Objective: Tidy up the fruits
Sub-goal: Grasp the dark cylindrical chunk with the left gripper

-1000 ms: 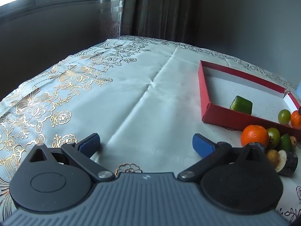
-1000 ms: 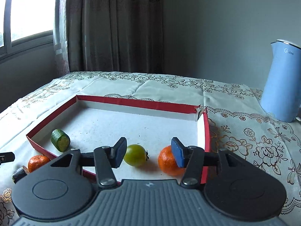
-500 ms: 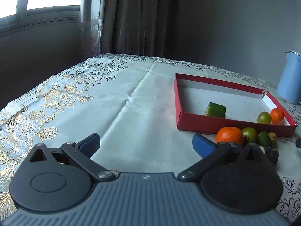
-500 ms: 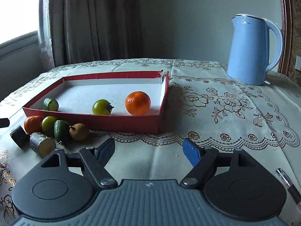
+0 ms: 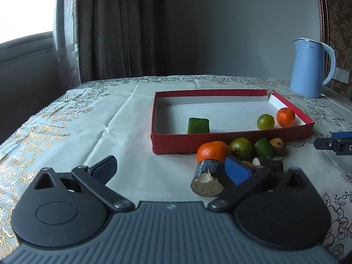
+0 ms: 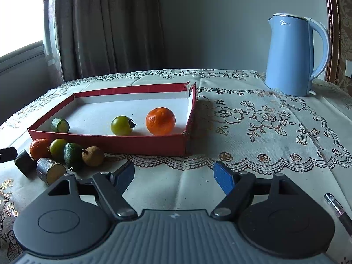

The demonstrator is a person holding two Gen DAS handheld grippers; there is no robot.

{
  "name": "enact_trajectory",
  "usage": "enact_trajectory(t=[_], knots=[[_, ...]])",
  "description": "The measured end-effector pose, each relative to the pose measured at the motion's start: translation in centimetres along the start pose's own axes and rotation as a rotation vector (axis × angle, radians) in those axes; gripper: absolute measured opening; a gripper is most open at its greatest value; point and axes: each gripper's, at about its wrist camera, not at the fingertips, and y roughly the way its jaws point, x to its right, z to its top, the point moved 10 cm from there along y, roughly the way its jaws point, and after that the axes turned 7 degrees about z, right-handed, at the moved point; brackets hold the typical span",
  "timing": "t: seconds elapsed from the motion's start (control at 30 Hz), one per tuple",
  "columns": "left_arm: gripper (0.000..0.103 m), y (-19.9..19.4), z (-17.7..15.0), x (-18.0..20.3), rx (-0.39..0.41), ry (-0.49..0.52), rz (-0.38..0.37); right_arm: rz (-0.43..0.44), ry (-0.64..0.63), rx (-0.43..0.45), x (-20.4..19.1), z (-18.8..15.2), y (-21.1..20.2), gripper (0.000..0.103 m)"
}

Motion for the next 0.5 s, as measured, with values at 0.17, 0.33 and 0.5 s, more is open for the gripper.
enact_trajectory(t=[0.17, 0.33, 0.5], knots=[[0.091, 0.6, -0.4, 0.6, -0.026, 0.023, -0.024, -0.006, 0.005, 0.004, 0.1, 0.0, -0.1, 0.079], [0.086, 1.1, -1.1, 1.7, -0.058, 0.050, -0.062, -0.010, 0.006, 0.004, 0.0, 0.0, -0.1, 0.079], [0.072, 1.3, -1.5, 2.7, -0.071, 0.071, -0.091, -0.012, 0.007, 0.005, 0.1, 0.1, -0.1, 0.079]])
